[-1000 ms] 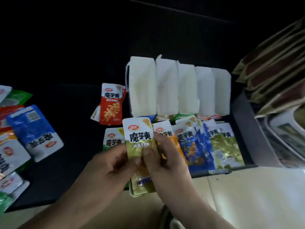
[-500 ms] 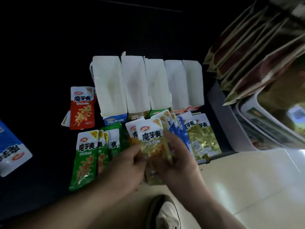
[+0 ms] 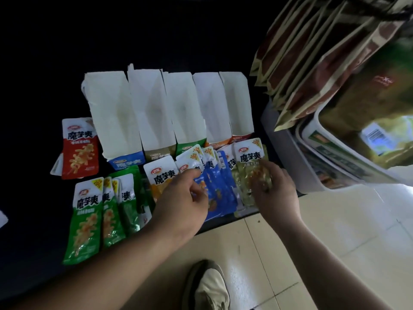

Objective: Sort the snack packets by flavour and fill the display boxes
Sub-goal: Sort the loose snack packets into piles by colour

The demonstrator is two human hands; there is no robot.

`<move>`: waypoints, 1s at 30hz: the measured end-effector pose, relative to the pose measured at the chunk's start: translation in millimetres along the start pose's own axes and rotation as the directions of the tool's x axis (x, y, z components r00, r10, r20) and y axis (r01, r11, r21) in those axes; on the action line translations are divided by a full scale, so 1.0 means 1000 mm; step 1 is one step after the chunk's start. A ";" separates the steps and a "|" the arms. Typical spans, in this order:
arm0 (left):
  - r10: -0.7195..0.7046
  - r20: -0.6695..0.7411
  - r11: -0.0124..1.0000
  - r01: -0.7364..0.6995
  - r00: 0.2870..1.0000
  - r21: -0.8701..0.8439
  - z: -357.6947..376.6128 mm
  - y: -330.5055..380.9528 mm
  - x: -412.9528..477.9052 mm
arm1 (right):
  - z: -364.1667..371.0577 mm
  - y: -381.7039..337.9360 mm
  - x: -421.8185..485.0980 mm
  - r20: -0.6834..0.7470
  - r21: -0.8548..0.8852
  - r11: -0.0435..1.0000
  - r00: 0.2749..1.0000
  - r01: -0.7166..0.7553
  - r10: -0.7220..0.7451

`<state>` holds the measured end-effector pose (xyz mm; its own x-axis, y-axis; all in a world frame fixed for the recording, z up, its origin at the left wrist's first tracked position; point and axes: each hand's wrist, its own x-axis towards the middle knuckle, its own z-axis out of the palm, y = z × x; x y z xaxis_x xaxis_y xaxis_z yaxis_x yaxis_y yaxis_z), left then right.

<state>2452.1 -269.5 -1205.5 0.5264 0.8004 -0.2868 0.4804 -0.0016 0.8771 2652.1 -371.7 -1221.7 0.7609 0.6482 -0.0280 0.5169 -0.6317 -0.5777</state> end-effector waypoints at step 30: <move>-0.083 -0.331 0.996 0.090 0.940 0.006 -0.184 -0.146 -0.125 | 0.122 -0.230 -0.126 0.552 0.264 0.910 0.723 0.320 -0.414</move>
<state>2187.0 -259.1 -1226.3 0.2225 0.9510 -0.2145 0.5303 0.0665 0.8452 2389.6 -256.2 -1185.3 0.1194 0.9655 -0.2315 0.6101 -0.2553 -0.7500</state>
